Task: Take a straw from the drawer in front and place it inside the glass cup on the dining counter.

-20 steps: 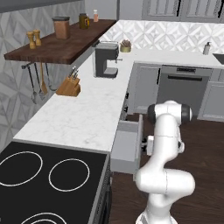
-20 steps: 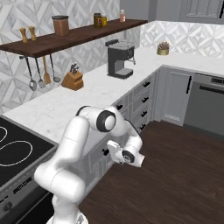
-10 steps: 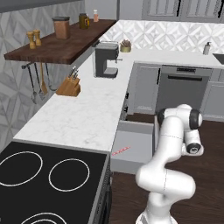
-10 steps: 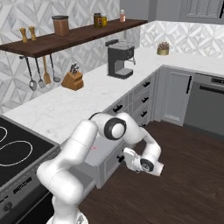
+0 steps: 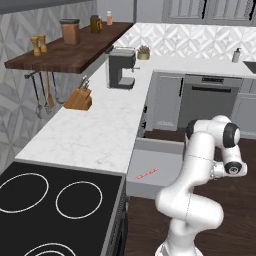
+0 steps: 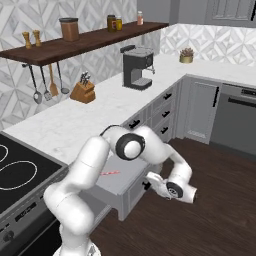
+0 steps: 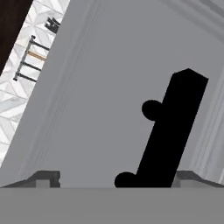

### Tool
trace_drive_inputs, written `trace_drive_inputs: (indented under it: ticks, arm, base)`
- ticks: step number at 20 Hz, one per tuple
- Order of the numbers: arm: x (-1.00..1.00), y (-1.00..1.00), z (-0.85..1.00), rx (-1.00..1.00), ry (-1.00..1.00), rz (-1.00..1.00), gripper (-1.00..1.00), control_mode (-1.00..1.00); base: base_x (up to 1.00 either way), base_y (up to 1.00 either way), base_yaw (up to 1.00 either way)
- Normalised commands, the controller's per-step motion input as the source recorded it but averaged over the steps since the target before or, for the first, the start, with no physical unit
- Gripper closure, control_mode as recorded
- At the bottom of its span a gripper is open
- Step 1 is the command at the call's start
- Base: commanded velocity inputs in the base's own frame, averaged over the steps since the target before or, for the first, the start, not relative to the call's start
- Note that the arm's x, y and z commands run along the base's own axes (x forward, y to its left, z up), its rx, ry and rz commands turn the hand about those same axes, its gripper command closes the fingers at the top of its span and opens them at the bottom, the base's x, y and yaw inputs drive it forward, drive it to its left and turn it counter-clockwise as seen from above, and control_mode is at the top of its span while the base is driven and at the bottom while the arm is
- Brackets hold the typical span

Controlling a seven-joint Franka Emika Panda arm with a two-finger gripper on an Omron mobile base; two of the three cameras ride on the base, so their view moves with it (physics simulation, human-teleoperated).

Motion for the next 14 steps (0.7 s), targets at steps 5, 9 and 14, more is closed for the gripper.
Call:
trace_drive_inputs:
  ticks: [5, 9, 14]
  arm:
    - [-0.33, 0.00, 0.48, -0.56, 0.00, -0.18, -1.00, -1.00]
    - [-0.23, 0.00, 0.41, -0.56, 0.02, -0.26, -1.00, -1.00]
    - [-0.42, 0.00, 0.74, -0.47, -0.01, -0.24, -1.00, -1.00]
  base:
    - [0.00, 0.00, 0.00]
    - [0.00, 0.00, 0.00]
    - [0.00, 0.00, 0.00]
